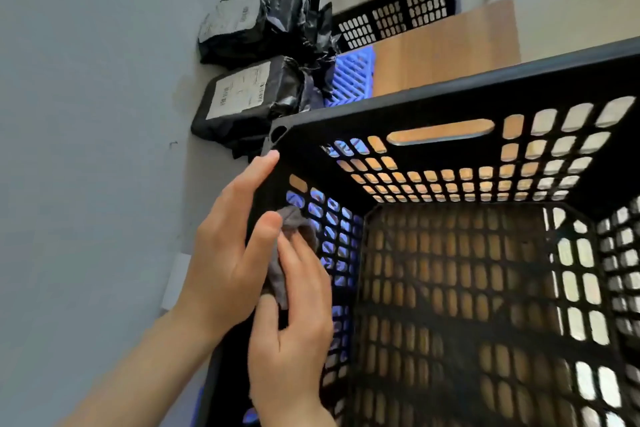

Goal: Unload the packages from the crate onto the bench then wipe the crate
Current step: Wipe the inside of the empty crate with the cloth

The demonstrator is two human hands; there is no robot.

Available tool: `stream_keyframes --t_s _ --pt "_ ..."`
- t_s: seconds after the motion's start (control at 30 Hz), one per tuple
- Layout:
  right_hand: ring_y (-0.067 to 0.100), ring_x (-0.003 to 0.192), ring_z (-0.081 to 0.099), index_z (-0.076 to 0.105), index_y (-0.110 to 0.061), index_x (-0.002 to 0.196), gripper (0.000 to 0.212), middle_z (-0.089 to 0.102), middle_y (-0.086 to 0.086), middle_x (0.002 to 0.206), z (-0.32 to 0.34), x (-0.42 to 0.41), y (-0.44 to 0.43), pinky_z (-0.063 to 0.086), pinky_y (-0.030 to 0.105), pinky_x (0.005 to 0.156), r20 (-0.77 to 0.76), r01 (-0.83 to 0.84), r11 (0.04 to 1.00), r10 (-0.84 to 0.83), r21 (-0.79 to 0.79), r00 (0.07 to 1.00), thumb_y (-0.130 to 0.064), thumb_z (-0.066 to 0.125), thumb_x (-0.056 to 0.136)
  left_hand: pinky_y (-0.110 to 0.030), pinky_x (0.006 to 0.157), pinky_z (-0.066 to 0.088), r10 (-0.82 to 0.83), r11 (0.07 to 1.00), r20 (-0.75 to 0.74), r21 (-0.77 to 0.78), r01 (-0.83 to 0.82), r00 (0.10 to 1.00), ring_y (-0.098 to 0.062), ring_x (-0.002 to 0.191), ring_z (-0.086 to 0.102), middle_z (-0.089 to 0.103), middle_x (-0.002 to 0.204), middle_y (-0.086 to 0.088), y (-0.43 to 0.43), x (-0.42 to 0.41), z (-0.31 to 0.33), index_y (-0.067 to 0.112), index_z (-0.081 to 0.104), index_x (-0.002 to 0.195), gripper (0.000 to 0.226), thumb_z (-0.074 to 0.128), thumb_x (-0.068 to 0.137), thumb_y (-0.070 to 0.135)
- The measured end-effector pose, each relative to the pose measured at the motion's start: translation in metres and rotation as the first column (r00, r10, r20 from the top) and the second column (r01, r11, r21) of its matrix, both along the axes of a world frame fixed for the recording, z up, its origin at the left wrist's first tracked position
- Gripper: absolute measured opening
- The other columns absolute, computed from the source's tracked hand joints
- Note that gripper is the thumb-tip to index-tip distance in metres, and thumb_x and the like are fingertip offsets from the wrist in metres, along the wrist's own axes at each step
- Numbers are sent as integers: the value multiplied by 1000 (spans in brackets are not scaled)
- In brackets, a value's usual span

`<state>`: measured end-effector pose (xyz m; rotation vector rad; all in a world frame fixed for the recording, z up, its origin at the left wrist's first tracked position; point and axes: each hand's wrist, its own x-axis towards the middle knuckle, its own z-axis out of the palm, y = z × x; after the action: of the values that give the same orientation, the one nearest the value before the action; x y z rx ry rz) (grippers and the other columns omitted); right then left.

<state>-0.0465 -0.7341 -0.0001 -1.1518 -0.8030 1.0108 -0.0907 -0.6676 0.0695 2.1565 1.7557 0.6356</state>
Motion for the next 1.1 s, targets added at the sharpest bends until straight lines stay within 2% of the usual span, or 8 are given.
stream_keyframes --t_s 0.13,0.3,0.47,0.6,0.73,0.83,0.93,1.1 --pt "13 129 47 61 -18 127 49 54 -7 135 -42 -1 -2 38 28 106 26 24 999 -23 -29 999 -12 52 79 -18 113 29 -11 1000 -85 15 13 996 -3 140 37 43 149 14 3 0 1 20 42 145 54 37 92 29" --pt "6 128 42 56 -21 132 49 50 -14 132 -116 2 -15 33 25 111 61 -19 836 63 -548 996 -1 58 86 -21 114 29 -28 999 -193 12 31 981 -5 141 35 38 153 10 5 1 -1 19 43 144 53 40 93 32" --pt "8 130 39 48 -26 138 50 50 -7 139 -106 4 -4 27 20 105 -40 -64 712 50 -699 998 -9 52 92 -37 114 35 -19 999 -168 28 24 986 -9 141 37 38 154 8 4 1 -2 18 43 144 53 40 93 33" --pt "-1 115 53 51 -48 120 43 59 -18 122 -35 10 17 46 29 101 -165 -46 881 -36 -470 986 -18 52 90 -39 113 36 -11 1000 -124 22 14 992 -9 141 38 38 153 11 5 0 -2 24 38 147 56 41 91 30" --pt "7 119 55 60 -23 126 47 60 -13 125 2 2 24 45 26 99 -95 69 994 -78 -87 992 -17 51 81 -45 112 37 1 1000 -73 3 -1 997 -11 141 38 39 152 12 6 -1 -2 19 35 150 61 40 90 28" --pt "9 127 48 57 -21 130 50 55 -10 133 -31 -2 26 40 27 105 32 82 996 -81 -36 996 -7 52 82 -38 114 36 -10 1000 -87 13 11 996 -7 142 36 39 152 10 5 -1 -2 16 35 149 60 39 91 29" --pt "6 126 46 58 -23 128 51 54 -13 129 -79 0 27 39 26 107 72 66 957 -48 -281 996 3 56 84 -28 112 34 -26 999 -128 22 29 991 -5 141 36 39 152 9 6 0 0 20 35 148 57 39 92 31" --pt "18 127 45 51 -21 136 47 53 -2 136 -119 6 40 34 27 103 -8 -10 710 6 -704 1000 -8 50 91 -28 113 32 -18 1000 -145 -2 18 989 -6 141 35 39 152 9 7 0 0 24 37 146 54 39 93 31"
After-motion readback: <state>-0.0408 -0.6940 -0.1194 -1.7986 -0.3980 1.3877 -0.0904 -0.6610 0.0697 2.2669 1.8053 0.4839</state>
